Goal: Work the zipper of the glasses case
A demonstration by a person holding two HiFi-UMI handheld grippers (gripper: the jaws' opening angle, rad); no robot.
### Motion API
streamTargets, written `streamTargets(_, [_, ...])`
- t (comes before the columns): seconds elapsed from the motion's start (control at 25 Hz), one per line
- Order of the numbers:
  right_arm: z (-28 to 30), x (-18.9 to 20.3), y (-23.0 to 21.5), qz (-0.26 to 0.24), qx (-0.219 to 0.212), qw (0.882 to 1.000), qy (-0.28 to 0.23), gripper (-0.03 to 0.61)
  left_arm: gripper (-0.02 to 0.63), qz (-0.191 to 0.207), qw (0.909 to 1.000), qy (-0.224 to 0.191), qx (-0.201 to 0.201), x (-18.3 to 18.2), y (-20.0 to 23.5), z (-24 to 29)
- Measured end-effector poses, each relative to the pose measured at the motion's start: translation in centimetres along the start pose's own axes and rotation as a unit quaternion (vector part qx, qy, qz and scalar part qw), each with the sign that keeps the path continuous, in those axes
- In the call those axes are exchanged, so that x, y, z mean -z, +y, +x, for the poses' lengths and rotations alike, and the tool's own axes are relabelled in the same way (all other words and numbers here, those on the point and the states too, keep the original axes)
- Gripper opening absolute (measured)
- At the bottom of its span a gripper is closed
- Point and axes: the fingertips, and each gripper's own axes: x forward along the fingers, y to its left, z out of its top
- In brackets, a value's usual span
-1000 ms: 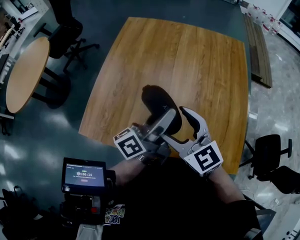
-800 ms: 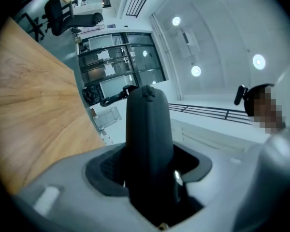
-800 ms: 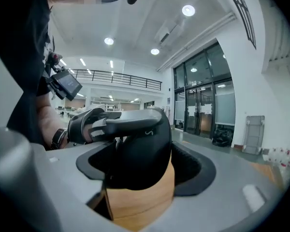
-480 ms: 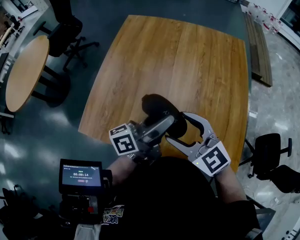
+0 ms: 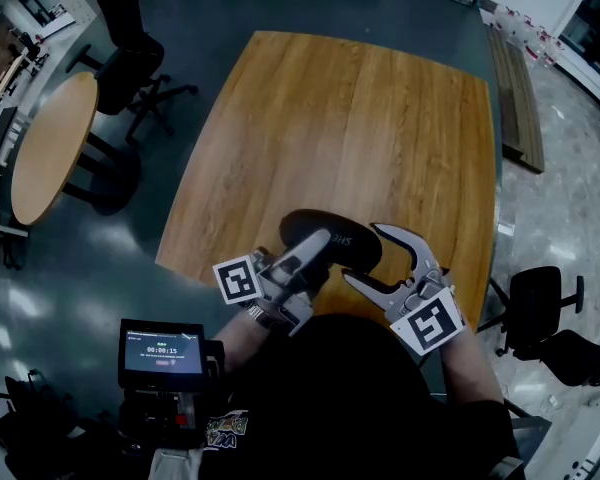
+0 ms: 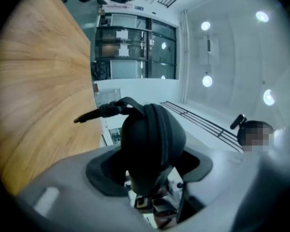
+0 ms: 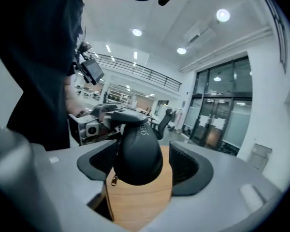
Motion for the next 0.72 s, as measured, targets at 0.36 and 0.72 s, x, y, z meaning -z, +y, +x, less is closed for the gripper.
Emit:
streamTargets(0.36, [1.5, 1.5, 0.6, 0.008, 0.047, 0.999, 0.008, 0.36, 0.27, 0.001, 0.998, 0.059, -0.021, 2.6, 1.0, -0.1])
streamTargets(0.72, [-1.6, 4.5, -0.7, 0.063, 0.07, 0.995, -0.033, 0.345, 0.265, -0.05, 0.9969, 0.018, -0.058, 1.3, 4.8, -5.1])
